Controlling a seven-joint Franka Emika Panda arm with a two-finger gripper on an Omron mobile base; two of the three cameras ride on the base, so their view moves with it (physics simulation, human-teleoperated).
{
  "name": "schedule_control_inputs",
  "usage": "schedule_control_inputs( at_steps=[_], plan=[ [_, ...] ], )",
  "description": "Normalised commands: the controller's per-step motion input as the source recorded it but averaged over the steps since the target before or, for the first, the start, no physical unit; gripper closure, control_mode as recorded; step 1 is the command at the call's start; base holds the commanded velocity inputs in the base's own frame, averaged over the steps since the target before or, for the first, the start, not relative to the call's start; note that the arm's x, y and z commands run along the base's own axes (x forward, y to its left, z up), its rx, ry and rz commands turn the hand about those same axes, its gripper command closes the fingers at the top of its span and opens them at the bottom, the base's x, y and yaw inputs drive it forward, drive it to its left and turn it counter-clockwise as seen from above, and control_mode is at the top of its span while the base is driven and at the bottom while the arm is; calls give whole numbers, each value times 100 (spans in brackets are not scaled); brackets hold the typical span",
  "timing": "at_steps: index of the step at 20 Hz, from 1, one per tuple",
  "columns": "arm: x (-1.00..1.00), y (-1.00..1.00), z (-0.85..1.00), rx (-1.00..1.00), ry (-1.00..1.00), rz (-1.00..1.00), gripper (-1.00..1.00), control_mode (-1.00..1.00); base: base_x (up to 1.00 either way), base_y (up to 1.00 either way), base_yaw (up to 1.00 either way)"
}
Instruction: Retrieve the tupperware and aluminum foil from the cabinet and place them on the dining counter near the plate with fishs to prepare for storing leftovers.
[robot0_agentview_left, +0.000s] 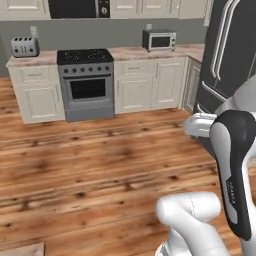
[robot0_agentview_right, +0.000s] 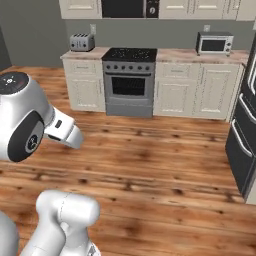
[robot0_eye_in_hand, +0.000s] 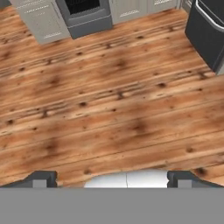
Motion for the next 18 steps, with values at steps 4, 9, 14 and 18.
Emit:
schedule_control_inputs(
  at_steps=[4, 9, 14, 18],
  plan=[
    [0, 0, 0, 0, 0, 0, -100, 100, 100, -13, 0],
    [0, 0, 0, 0, 0, 0, -100, 100, 100, -16, -1],
    [0, 0, 0, 0, 0, 0, -100, 100, 100, -26, -12],
    [0, 0, 0, 0, 0, 0, -100, 100, 100, -26, -19]
  ],
)
